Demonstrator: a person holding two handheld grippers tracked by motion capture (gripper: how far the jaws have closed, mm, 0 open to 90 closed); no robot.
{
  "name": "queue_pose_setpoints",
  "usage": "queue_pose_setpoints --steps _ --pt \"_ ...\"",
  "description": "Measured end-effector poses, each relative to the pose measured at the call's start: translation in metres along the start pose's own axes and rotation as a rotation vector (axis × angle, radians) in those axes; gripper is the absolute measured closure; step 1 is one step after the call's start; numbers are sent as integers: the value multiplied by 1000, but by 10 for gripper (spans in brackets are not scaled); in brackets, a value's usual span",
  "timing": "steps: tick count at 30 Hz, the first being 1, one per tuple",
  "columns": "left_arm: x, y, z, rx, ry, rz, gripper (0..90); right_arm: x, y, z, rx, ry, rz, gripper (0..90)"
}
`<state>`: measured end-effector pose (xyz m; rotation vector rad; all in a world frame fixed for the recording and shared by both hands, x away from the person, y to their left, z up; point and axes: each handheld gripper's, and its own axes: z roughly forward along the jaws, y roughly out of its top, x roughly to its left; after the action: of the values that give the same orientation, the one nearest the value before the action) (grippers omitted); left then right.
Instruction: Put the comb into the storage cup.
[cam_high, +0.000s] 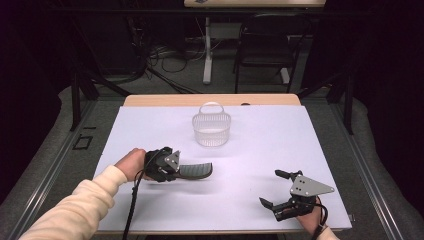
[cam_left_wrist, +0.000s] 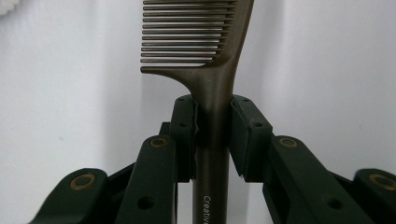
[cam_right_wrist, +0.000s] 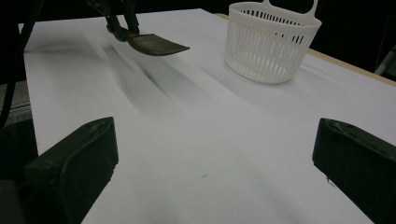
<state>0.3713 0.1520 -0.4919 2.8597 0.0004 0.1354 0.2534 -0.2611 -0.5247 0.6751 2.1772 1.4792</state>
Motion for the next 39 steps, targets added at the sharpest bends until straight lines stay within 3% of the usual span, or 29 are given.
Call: queue_pose_setpoints --steps 5,9,12,13,27,39 --pt "-2 -1 -6 -29 10 -19 722 0 0 0 4 -2 3 0" --pt "-4 -4 -8 -76 16 -68 722 0 0 0 4 -2 2 0" --pt "-3 -6 -10 -87 19 -79 722 0 0 1 9 -3 5 0" --pt "-4 -8 -11 -110 28 -103 723 0 0 1 9 -3 5 0" --pt "-9 -17 -21 -208 80 -219 723 0 0 1 12 -8 3 0" --pt "-13 -20 -28 -274 119 -285 723 0 0 1 16 -7 5 0"
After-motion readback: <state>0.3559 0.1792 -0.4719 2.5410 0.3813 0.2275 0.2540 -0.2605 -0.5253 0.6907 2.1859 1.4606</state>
